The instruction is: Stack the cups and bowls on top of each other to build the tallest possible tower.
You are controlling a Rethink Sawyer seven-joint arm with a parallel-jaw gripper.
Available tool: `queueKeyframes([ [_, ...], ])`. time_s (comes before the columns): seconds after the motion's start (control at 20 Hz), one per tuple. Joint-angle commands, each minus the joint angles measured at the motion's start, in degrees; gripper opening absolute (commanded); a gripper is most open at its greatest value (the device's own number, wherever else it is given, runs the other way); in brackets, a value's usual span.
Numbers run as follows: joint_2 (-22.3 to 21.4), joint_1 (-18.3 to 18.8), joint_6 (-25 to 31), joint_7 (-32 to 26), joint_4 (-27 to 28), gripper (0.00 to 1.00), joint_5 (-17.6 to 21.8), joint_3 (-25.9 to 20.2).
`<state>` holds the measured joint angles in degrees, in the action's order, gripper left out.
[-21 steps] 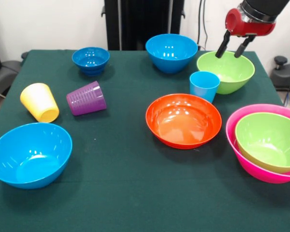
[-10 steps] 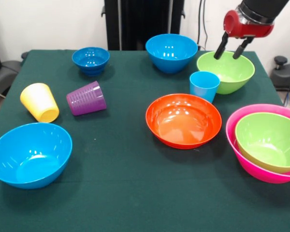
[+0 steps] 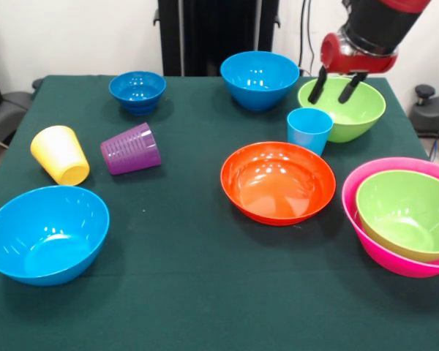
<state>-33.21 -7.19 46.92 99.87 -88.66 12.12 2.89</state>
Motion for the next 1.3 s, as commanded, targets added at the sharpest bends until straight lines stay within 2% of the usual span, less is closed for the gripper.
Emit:
queueKeyframes([
  [0.05, 2.19, 3.39, 0.24, -1.38, 3.28, 1.0, 0.13, -6.51],
  [0.55, 1.75, 4.75, -3.6, 0.02, 1.22, 1.0, 0.13, -7.91],
  [0.75, 1.65, 4.86, -3.5, 0.71, 1.33, 1.0, -0.08, -7.66],
  [1.3, 2.74, 3.55, -6.04, 4.82, 1.97, 1.0, 0.23, -5.81],
])
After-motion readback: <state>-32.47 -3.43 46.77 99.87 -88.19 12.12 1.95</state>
